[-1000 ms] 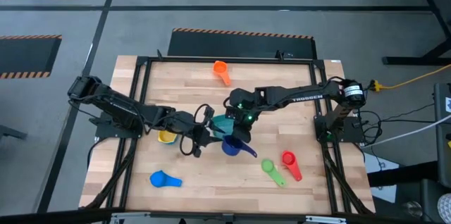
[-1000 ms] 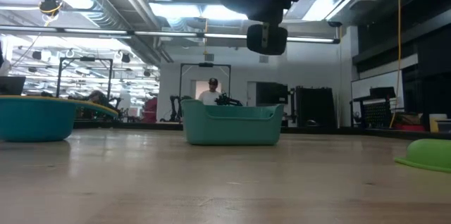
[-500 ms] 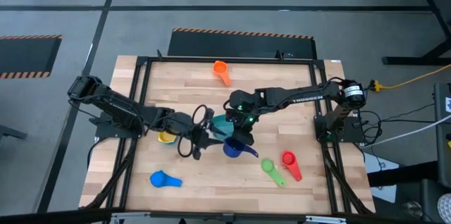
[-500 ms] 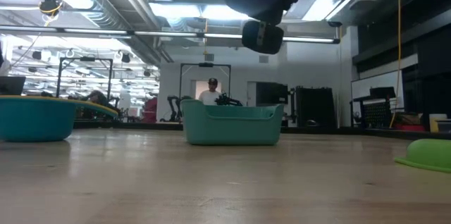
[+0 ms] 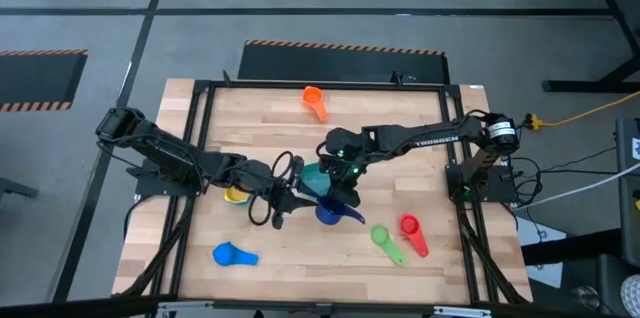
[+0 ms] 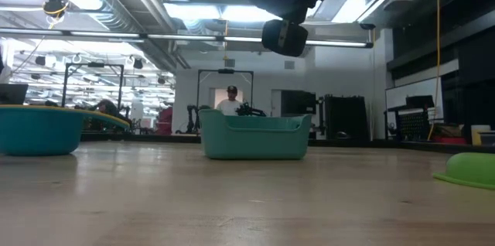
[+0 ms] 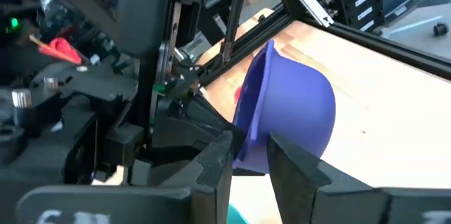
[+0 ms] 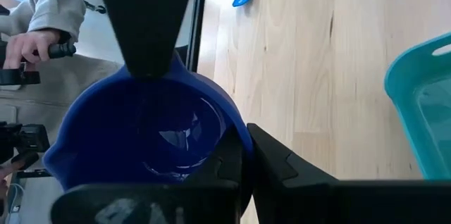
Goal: Nest measuring cups in basket
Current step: Stack the dark blue measuring cup on top of the yellow measuring cup
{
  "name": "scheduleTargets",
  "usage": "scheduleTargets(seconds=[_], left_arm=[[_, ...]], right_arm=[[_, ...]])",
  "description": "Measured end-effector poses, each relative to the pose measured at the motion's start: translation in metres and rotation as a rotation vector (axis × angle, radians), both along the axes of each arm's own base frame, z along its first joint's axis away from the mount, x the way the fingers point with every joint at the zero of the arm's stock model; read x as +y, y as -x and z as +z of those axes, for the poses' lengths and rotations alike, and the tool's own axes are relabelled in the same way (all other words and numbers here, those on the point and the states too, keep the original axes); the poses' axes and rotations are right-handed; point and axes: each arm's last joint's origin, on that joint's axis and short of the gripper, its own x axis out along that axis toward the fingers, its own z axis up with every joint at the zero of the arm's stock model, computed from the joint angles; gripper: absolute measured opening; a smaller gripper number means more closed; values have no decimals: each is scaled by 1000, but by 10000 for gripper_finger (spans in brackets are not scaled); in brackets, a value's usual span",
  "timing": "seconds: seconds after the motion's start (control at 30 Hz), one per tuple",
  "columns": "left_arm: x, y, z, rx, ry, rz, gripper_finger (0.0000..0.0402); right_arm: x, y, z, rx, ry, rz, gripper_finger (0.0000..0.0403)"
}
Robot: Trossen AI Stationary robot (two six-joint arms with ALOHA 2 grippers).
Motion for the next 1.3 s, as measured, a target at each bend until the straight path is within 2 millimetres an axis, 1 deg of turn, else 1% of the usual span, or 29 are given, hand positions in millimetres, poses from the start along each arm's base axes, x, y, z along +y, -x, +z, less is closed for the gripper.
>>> scheduleTargets(seconds=[0.37, 1.3], left_arm=[[0, 0, 0, -4, -14, 0, 8], [0, 0, 1, -6, -6, 3, 3]], right_arm=[[0, 0, 0, 2, -1, -2, 14], [0, 0, 0, 28, -45, -11, 23]])
